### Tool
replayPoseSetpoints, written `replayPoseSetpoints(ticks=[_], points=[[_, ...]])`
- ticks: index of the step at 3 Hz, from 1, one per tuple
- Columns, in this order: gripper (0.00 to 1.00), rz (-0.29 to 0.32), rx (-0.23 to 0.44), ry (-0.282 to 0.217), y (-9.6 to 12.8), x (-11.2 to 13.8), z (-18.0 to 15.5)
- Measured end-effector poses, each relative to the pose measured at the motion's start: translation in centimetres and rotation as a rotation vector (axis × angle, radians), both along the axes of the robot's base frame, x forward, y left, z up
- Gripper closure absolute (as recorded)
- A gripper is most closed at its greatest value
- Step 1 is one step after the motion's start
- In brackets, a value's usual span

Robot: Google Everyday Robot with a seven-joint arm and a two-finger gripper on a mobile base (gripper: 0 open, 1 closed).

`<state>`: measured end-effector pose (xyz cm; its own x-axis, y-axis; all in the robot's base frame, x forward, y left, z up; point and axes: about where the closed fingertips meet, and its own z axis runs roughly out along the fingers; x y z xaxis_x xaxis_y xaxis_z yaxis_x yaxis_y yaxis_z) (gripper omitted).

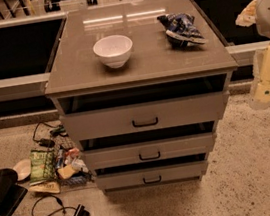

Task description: Open top drawer

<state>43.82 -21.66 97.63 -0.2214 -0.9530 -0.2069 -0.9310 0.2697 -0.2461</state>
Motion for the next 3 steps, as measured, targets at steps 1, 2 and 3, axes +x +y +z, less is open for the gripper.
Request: replayPoseSetpoints(ticks=[1,2,3], points=[[0.00,-0.003,-0.007,-0.005,0.0,0.0,0.1],[0.00,-0.009,-0.025,-0.018,-0.1,0.0,0.3],[0.00,0.017,-0.037,-0.020,0.3,0.3,-3.5]])
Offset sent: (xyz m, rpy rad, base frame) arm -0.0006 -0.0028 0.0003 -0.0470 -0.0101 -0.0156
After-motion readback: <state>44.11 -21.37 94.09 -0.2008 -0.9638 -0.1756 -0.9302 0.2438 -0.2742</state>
